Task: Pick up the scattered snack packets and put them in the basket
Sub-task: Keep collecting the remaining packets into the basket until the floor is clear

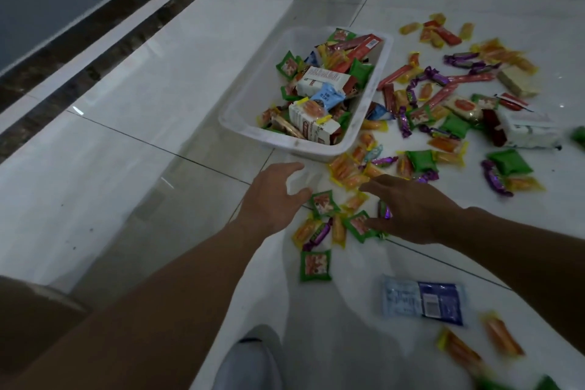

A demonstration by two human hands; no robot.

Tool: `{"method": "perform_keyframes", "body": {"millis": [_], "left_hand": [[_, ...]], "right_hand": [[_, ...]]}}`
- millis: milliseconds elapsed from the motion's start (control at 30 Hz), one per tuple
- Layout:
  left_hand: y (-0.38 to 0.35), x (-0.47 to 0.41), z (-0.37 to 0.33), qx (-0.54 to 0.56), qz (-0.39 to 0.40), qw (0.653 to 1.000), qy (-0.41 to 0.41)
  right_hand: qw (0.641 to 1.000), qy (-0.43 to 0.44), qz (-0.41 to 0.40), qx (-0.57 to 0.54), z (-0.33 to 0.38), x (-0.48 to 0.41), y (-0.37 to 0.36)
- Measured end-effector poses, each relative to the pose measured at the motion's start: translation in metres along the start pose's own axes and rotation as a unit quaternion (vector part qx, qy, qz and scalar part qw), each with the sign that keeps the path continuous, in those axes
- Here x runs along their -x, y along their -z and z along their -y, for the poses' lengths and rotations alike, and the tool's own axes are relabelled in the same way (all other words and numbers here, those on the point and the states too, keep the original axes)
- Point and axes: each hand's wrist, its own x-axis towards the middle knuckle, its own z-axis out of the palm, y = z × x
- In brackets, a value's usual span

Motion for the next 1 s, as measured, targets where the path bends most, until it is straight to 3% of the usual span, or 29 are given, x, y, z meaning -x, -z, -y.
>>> {"method": "perform_keyframes", "body": {"millis": [267, 600, 900, 1000], "left_hand": [[-0.011, 0.0, 0.011, -0.008, 0.032, 0.999, -0.019], [-0.035, -0.009, 0.026, -0.012, 0.066, 0.997, -0.033], [-0.054, -0.02, 0.034, -0.027, 0.1, 0.994, -0.044], [-0.063, -0.024, 0.034, -0.024, 0.108, 0.993, -0.048]], "right_hand": [[1.0, 0.0, 0.002, -0.005, 0.002, -0.007, -0.019], [0.997, -0.014, 0.075, -0.008, 0.0, -0.026, -0.04], [0.996, 0.018, 0.084, 0.017, -0.005, -0.046, -0.054], [0.998, 0.023, 0.055, 0.034, -0.007, -0.049, -0.057]]}}
